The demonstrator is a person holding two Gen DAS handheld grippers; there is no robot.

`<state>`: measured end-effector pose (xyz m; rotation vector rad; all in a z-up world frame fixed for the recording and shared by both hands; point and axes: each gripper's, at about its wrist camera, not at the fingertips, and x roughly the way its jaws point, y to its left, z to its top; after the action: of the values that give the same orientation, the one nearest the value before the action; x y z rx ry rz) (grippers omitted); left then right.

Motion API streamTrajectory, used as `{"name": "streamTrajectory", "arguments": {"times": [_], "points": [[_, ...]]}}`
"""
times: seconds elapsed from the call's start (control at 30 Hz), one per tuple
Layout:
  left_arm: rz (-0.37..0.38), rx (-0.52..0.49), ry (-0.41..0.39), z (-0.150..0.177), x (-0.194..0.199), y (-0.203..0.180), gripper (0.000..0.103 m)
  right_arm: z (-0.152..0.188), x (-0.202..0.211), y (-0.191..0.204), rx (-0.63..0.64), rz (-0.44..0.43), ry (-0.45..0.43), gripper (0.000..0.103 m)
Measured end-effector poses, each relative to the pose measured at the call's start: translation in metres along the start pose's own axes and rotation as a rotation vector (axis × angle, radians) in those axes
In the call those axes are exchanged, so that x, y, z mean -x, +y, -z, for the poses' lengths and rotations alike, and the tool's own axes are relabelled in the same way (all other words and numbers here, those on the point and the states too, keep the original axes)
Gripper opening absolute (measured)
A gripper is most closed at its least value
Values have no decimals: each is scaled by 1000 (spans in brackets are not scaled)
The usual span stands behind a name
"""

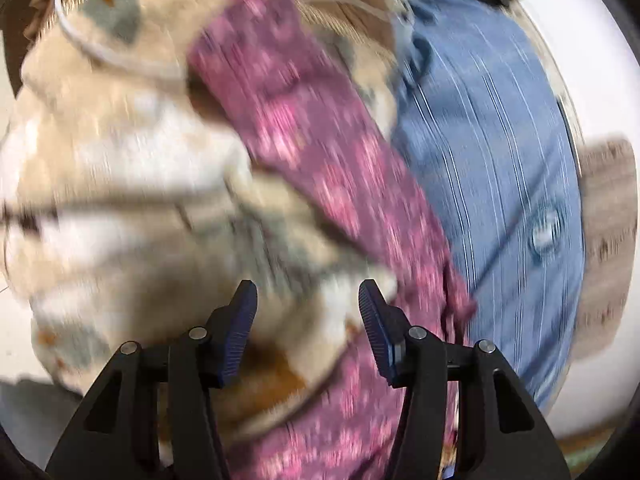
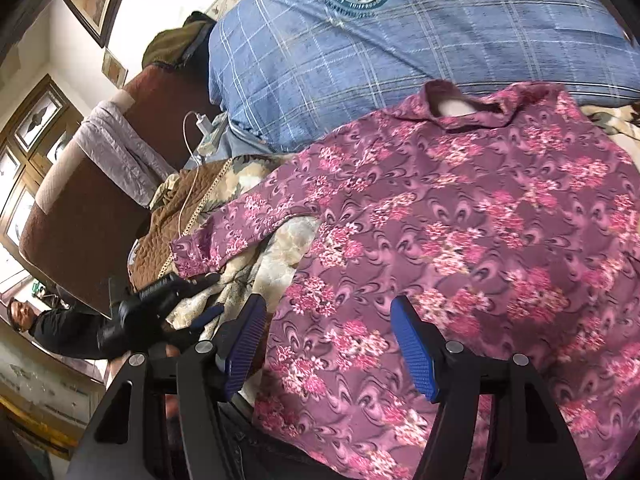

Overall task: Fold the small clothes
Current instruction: 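Grasp the cuff of the other sleeve with the left gripper, then fold the held sleeve across the shirt body with the left gripper, release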

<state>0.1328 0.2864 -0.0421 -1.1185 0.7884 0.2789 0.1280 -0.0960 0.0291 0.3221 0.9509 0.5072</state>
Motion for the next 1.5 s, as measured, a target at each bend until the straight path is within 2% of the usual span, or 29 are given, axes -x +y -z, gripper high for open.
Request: {"name": "streamTrajectory", "arguments": {"times": [0.13,0.23,0.43,0.5,0.57,0.6,0.63,0.67,0.77,0.83,0.87,0.93,1.0,1.07,1.2,1.23,1.27,1.33,1.4,1.5], "points": [[-28,73,-81,-29,-3,12,51,-4,-24,9,13,-9,32,67],[-48,149,-91,-49,-18,25,50,-5,-39,12,26,-11,50,67],[-96,208,-146,-69,-30,34,49,-4,-59,11,21,-15,79,67],[-125,238,-126,-73,-41,38,44,-4,-63,11,24,-10,82,67],[-103,273,-132,-72,-39,44,35,-2,-65,9,19,-9,86,67],[-93,269,-142,-70,-36,44,30,-2,-66,9,17,-12,89,67],[-95,243,-155,-67,-32,41,18,-1,-66,9,17,-15,91,67],[-93,221,-157,-64,-29,39,14,0,-65,9,19,-14,91,67],[-57,152,-195,-55,-6,34,15,3,-64,7,16,-14,94,67],[-54,157,-223,-55,5,38,17,4,-65,6,12,-13,95,67],[-50,168,-239,-52,12,44,24,4,-66,6,11,-12,96,67],[-28,192,-241,-53,17,49,28,5,-67,7,10,-14,98,67],[-52,180,-238,-56,15,49,29,6,-69,8,12,-18,103,67],[-55,171,-193,-58,6,45,28,7,-72,9,8,-23,108,67],[-110,179,-177,-69,-13,33,28,7,-72,11,11,-36,110,67],[-105,193,-176,-69,-14,32,27,7,-71,11,11,-36,108,67],[-107,189,-190,-68,-13,30,19,6,-71,11,10,-37,107,67],[-133,105,-232,-62,-7,17,10,6,-68,10,11,-40,101,67],[-107,5,-267,-52,5,-2,8,7,-67,8,10,-37,101,67],[-112,-119,-369,-31,26,-22,7,9,-67,3,4,-33,104,67]]}}
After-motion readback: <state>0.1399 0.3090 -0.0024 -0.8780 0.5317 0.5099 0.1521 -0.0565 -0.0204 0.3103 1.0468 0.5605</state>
